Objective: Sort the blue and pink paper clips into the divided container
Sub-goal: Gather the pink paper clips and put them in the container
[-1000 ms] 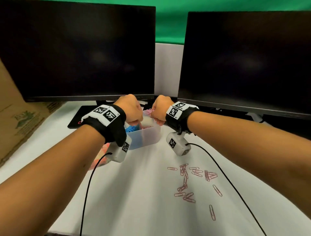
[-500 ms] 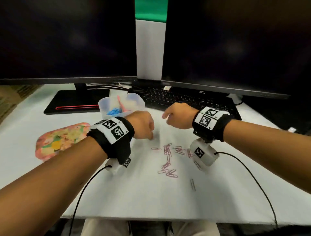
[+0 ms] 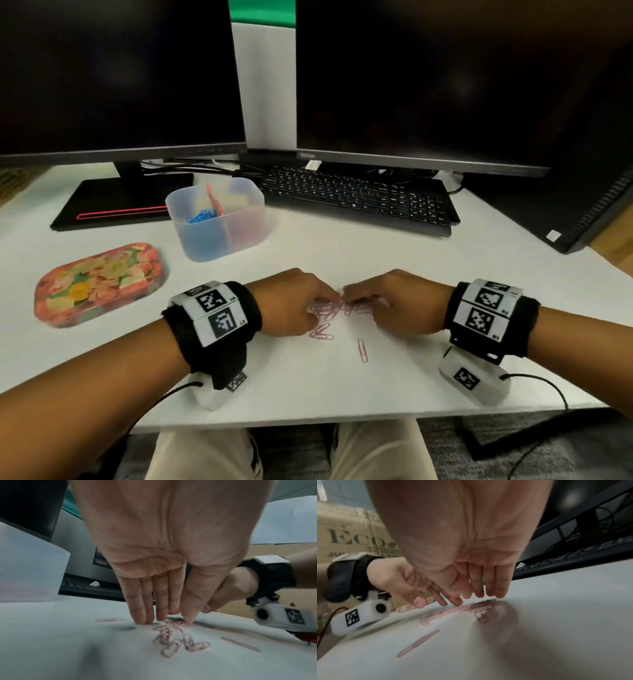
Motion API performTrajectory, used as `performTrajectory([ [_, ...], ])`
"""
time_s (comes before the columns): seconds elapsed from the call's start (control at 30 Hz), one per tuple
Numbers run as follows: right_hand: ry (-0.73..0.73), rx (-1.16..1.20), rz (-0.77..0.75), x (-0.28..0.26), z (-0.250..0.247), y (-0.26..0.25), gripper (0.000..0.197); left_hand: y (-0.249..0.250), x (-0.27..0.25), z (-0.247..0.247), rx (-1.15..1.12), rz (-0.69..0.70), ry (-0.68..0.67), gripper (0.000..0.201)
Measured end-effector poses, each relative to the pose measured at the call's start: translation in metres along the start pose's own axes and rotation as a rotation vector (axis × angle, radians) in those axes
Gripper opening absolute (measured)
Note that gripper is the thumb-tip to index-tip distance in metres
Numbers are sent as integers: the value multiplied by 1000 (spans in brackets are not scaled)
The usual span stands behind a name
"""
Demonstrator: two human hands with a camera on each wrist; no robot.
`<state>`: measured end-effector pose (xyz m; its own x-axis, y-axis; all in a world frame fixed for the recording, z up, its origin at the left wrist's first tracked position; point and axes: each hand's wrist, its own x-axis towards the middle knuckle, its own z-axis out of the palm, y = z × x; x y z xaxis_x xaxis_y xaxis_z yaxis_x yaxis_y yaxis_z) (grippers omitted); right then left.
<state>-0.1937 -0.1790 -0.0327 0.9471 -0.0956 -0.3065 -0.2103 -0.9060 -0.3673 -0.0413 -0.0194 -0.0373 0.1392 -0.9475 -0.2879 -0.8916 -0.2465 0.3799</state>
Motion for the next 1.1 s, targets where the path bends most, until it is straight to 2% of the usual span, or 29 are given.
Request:
performTrajectory([
  [0.1, 172, -16, 179, -5, -6, 15, 54, -8, 0, -7, 80, -133, 96, 58],
  [0.13, 175, -30, 241, -4, -5, 19, 49, -11, 0, -9, 121, -203, 83, 59],
  [0.2, 123, -82, 320, -2, -2, 23, 22, -12, 3, -8, 186, -300, 18, 55],
  [0.23, 110, -106, 331, -1, 0, 22, 12, -11, 5, -6, 186, -311, 8, 50],
  [0.27, 116, -110, 335, 1, 2, 20, 11, -9, 7, -3, 169, -306, 16, 44],
  [0.37, 170, -24, 292, 8, 8, 10, 27, 2, 14, 3, 90, -259, 72, 34],
  [0.5, 167, 19, 241, 16, 13, -9, 30, 22, 20, 8, -11, -140, 112, 22],
  [0.57, 154, 23, 220, 13, 8, -14, 35, 25, 18, 5, -42, -113, 100, 23],
  [0.63, 98, 9, 220, 6, 1, -11, 45, 23, 12, 0, 31, -139, 48, 39],
  [0.73, -51, -63, 247, -10, -2, -3, 80, 15, 1, -1, 187, -230, -98, 77],
  [0.8, -85, -108, 252, -15, 3, -4, 95, 13, -2, 2, 164, -257, -112, 80],
  [0.9, -15, -38, 236, -8, 14, -7, 90, 12, 6, 2, 78, -243, -25, 56],
  [1.0, 74, 31, 237, 7, 18, -10, 71, 14, 16, 1, 20, -204, 53, 28],
  [1.1, 130, 50, 222, 18, 15, -12, 53, 15, 23, 3, 12, -161, 105, 11],
])
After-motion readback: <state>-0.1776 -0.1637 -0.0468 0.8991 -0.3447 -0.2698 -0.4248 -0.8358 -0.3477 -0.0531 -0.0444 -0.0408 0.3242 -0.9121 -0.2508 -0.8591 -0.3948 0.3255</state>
